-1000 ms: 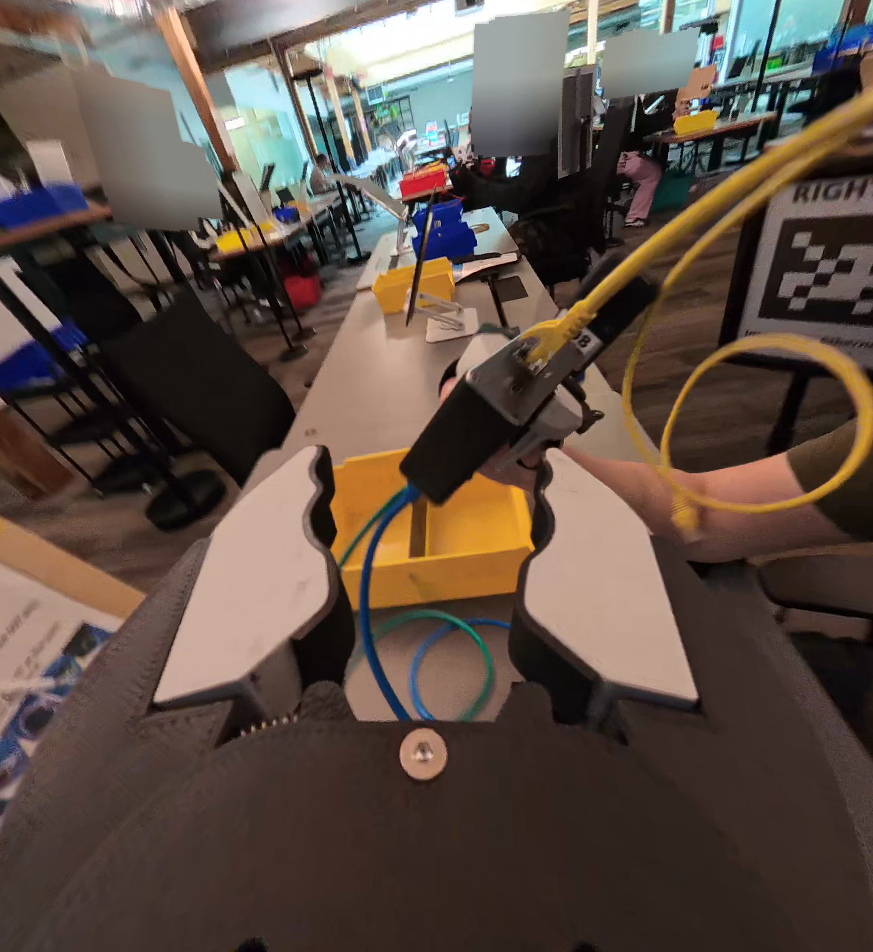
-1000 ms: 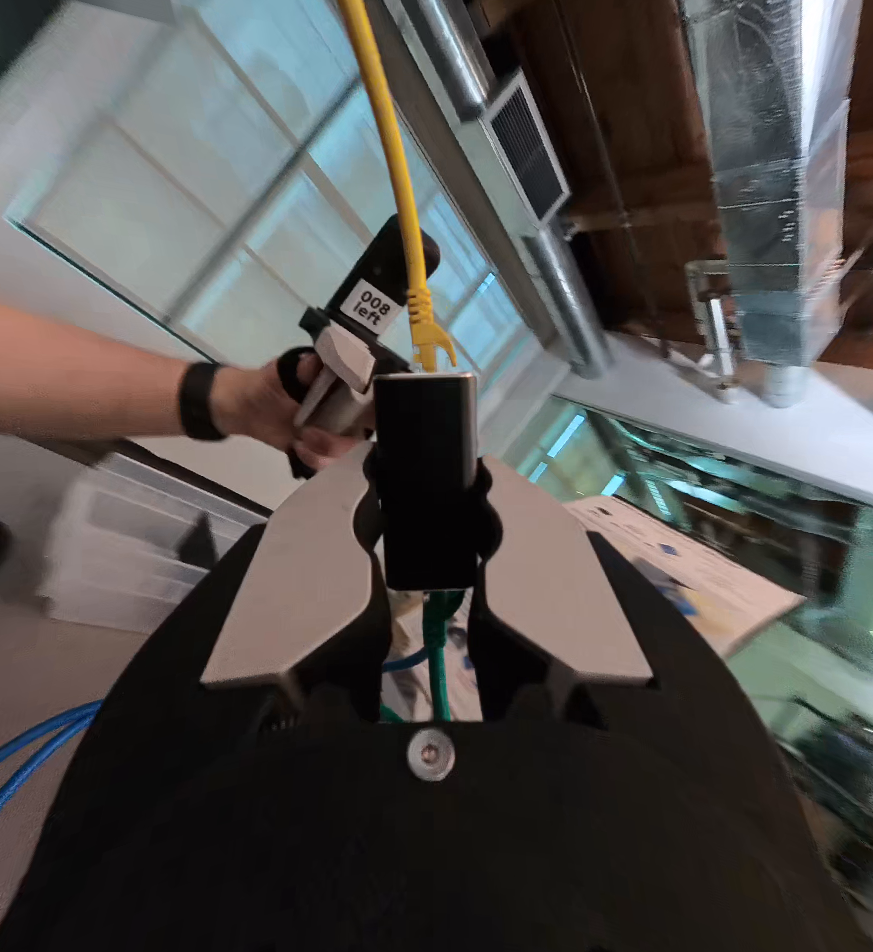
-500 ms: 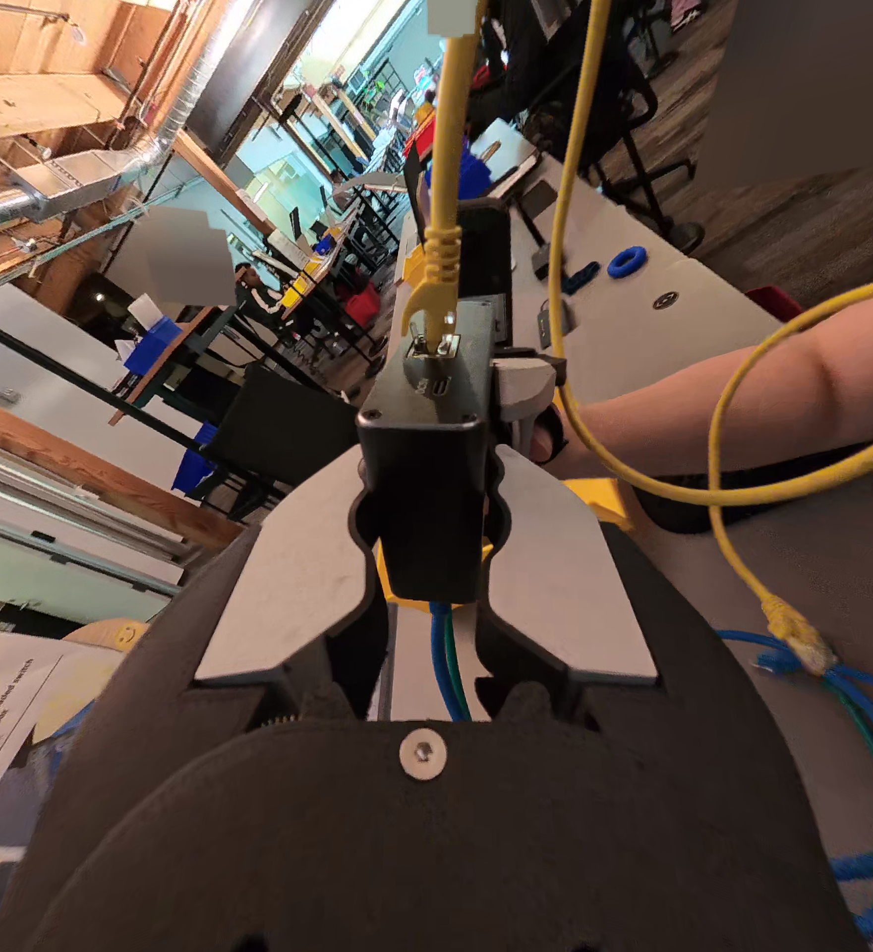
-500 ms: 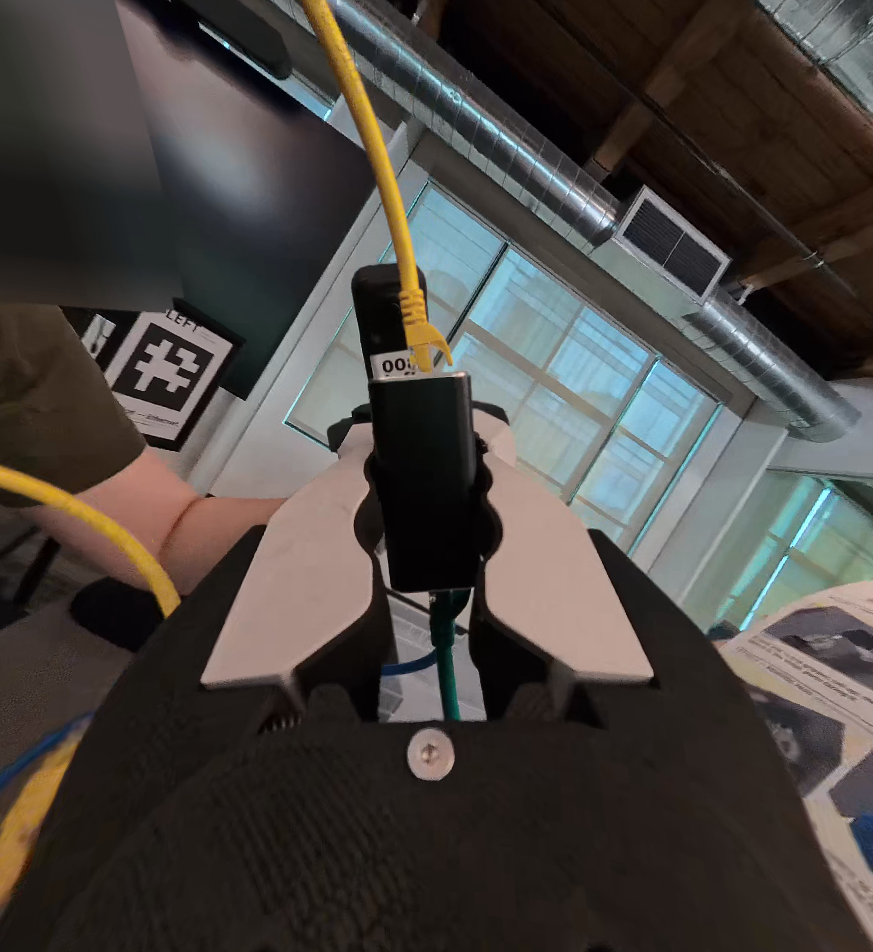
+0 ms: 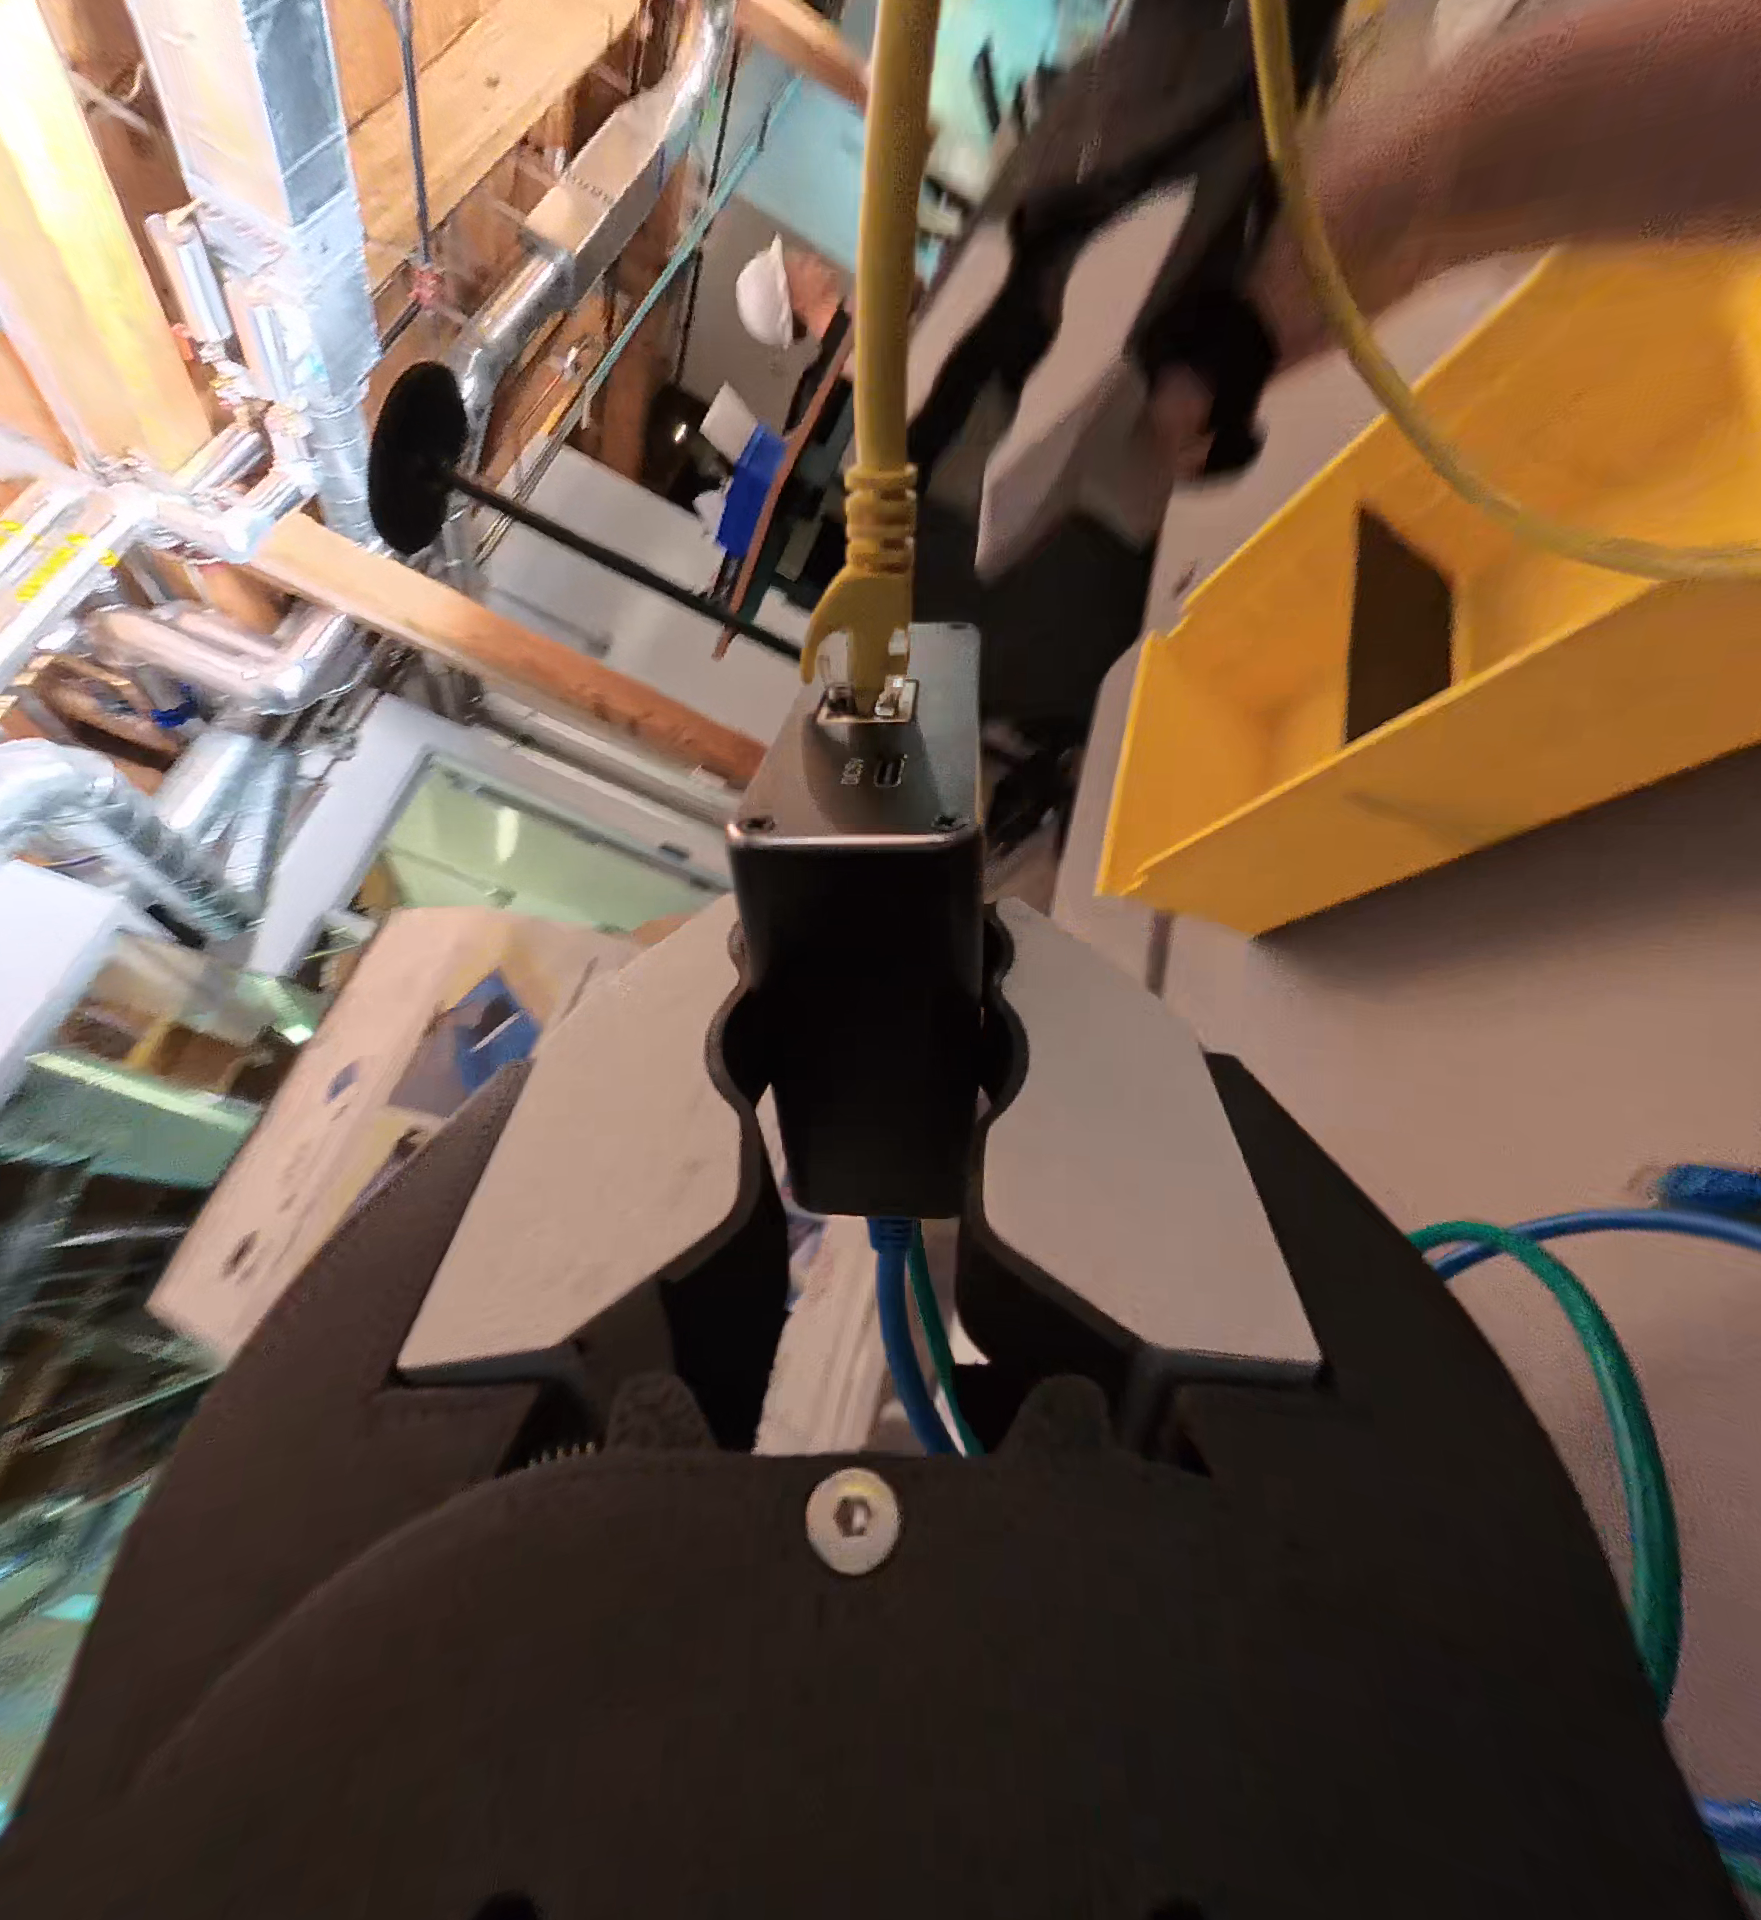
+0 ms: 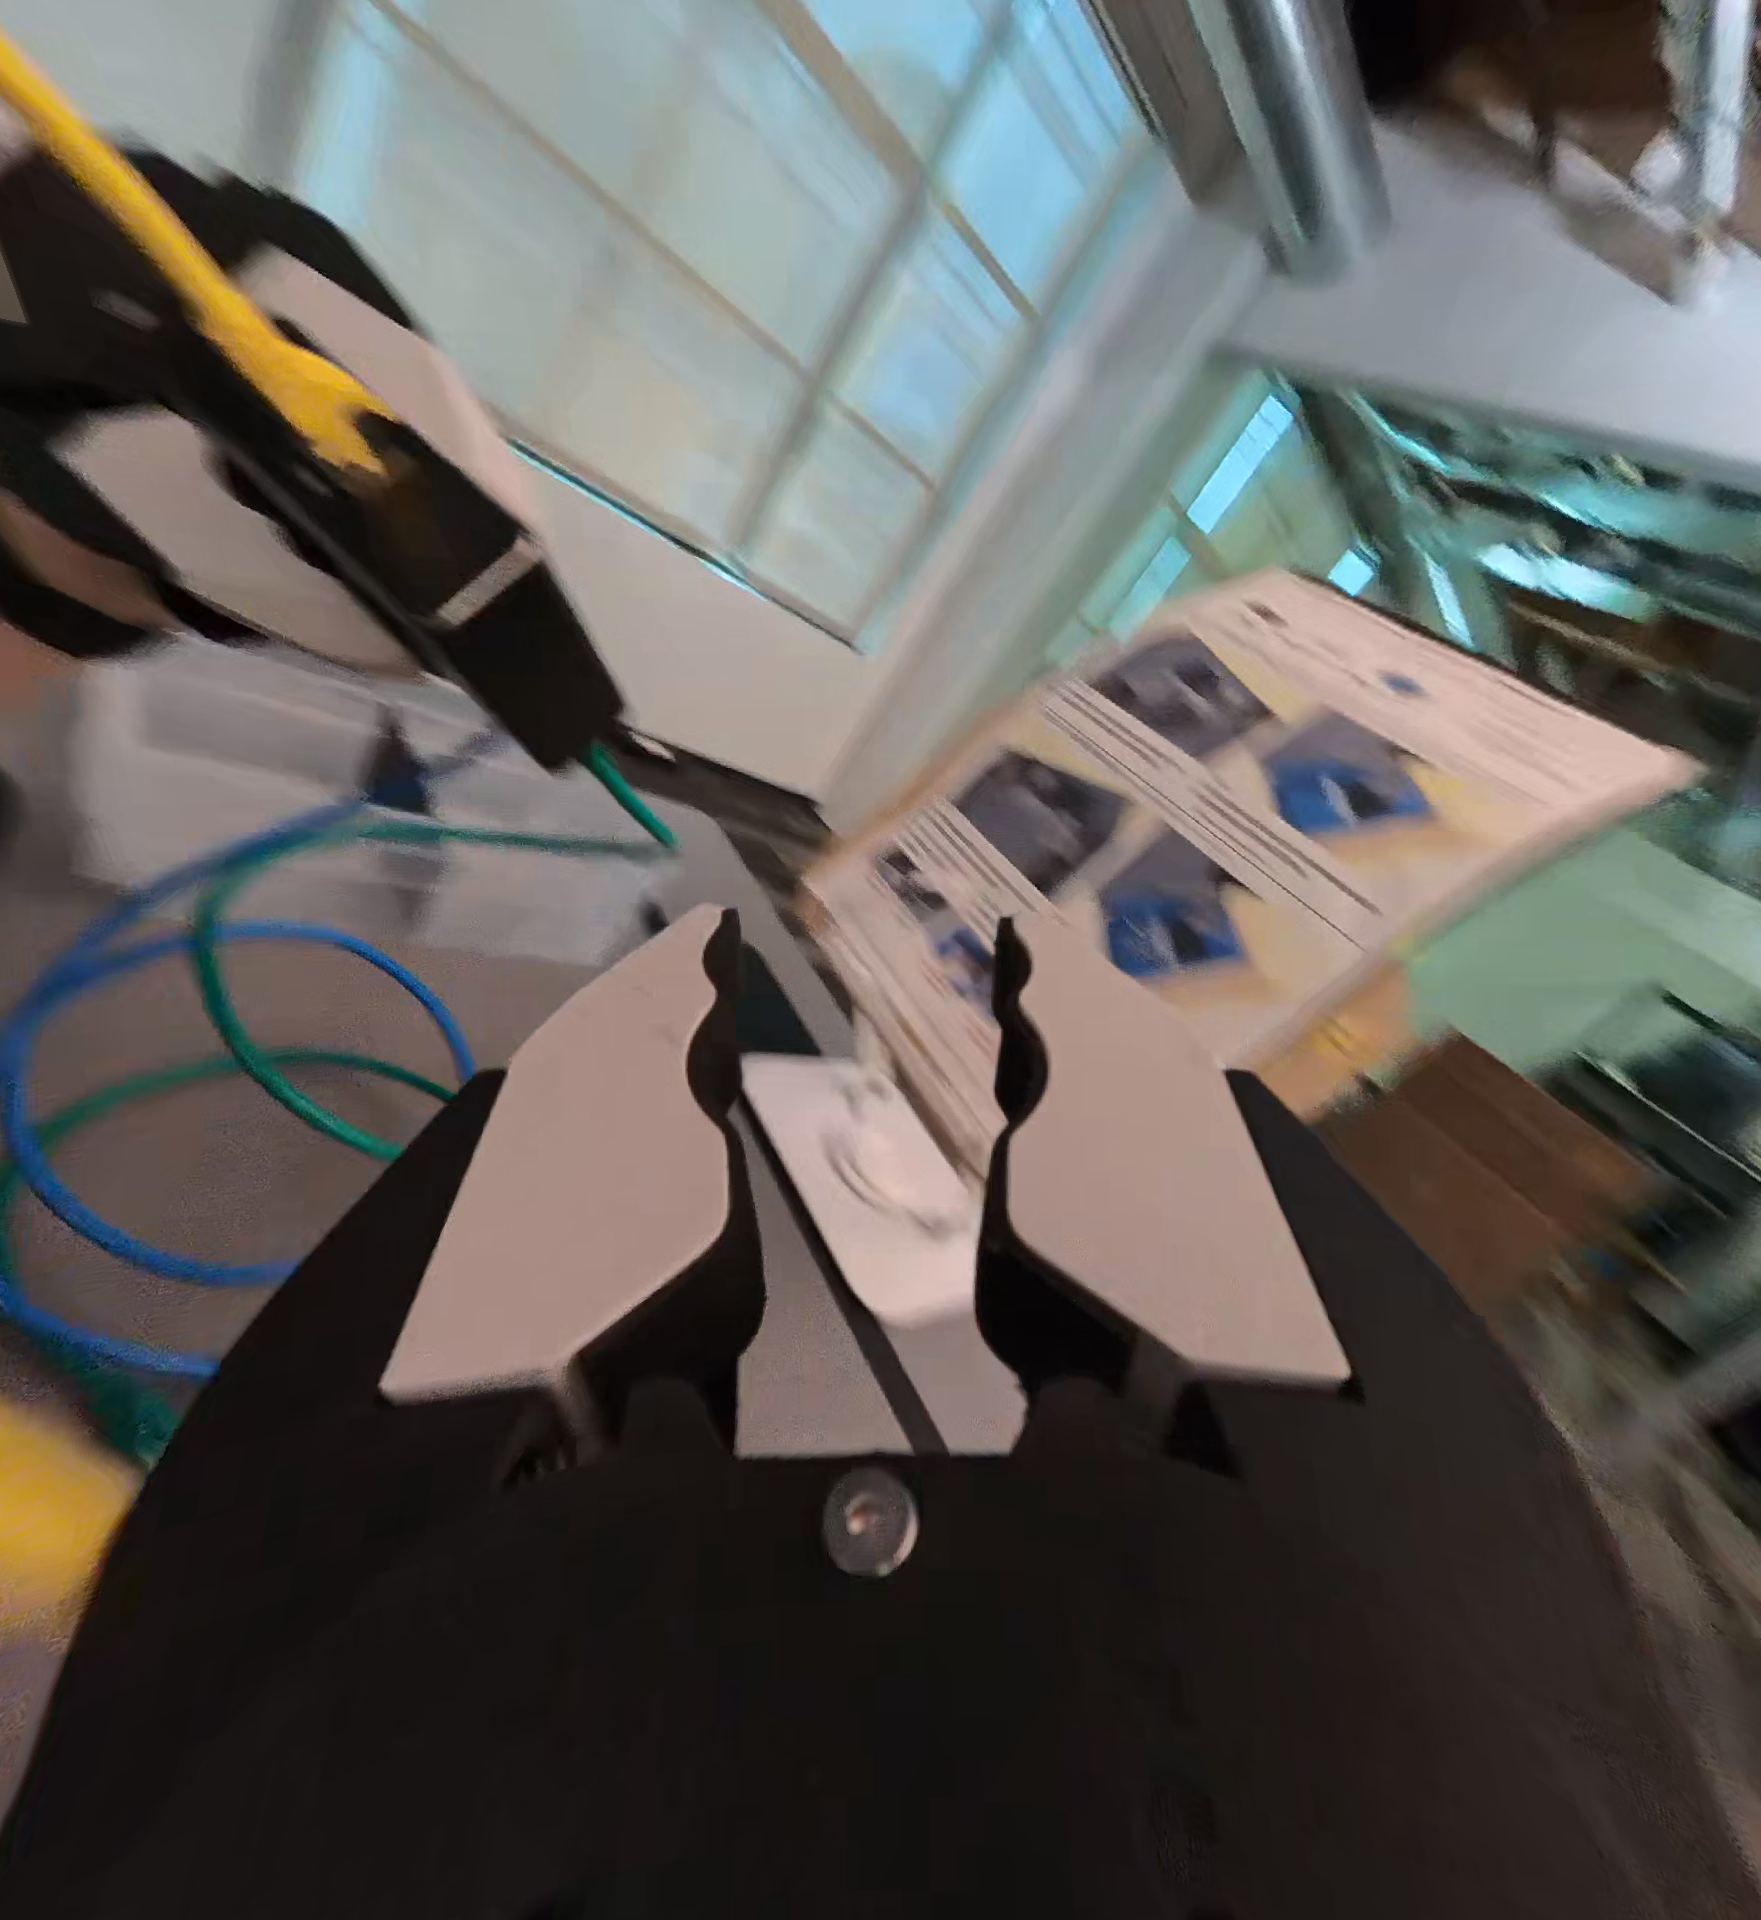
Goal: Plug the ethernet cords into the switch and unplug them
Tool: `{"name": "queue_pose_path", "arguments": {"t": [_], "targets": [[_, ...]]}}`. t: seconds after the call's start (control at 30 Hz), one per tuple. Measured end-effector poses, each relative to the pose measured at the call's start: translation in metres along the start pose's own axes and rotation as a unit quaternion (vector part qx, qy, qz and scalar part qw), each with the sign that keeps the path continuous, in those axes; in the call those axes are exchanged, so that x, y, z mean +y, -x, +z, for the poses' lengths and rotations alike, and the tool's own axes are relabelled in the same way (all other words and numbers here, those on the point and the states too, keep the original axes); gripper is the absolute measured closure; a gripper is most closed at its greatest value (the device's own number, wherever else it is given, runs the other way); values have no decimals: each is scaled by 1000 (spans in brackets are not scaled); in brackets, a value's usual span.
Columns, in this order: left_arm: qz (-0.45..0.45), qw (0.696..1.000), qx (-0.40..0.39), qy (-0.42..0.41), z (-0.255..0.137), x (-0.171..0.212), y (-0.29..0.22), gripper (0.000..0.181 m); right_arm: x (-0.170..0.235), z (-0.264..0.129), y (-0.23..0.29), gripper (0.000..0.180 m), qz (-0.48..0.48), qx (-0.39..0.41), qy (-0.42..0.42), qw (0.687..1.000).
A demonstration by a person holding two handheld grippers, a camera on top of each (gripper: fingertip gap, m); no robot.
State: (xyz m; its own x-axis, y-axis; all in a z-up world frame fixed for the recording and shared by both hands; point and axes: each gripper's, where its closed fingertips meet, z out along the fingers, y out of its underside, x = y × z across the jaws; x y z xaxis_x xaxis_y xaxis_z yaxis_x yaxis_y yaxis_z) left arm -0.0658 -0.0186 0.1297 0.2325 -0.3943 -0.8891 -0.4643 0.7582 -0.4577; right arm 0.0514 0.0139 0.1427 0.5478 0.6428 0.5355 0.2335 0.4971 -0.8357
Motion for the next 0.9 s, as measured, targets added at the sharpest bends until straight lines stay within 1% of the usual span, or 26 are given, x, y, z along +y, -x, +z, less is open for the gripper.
{"name": "queue_pose_path", "arguments": {"t": [0.03,0.07,0.13,0.2,0.23,0.27,0.33,0.4,0.47,0.53,0.6,0.67,0.77,0.83,0.9], "targets": [[20,999,-9,25,0,10,4,144,6,-14,-18,133,1,38,22,999],[36,998,-13,49,0,19,7,144,5,-29,-34,135,7,71,25,997],[66,995,-22,77,-2,33,11,144,-10,-60,-54,143,-1,127,16,992],[85,991,-23,99,-2,48,11,145,-34,-75,-51,144,-65,156,22,985],[91,990,-20,110,-2,55,10,144,-43,-75,-43,144,-110,160,43,980],[100,987,-19,122,-2,61,10,144,-49,-68,-32,144,-155,158,73,972],[120,981,-21,148,0,71,10,144,-56,-42,-2,142,-221,128,120,959],[134,977,-16,164,1,75,8,144,-59,-4,42,139,-247,58,122,959],[141,976,-9,166,4,75,3,145,-51,29,79,137,-268,3,134,954],[144,976,-2,163,6,72,-1,145,-32,48,91,137,-304,-6,176,936],[151,976,2,160,9,69,-6,145,-16,58,90,138,-328,2,204,922],[156,975,9,156,11,65,-10,145,-7,63,87,142,-341,7,215,915],[165,974,18,155,14,62,-17,145,-2,66,93,150,-365,-4,213,907],[170,974,24,149,17,58,-22,144,-2,68,98,152,-381,-12,210,900],[173,974,27,146,19,54,-26,144,-2,68,100,157,-378,-18,209,902]]}}
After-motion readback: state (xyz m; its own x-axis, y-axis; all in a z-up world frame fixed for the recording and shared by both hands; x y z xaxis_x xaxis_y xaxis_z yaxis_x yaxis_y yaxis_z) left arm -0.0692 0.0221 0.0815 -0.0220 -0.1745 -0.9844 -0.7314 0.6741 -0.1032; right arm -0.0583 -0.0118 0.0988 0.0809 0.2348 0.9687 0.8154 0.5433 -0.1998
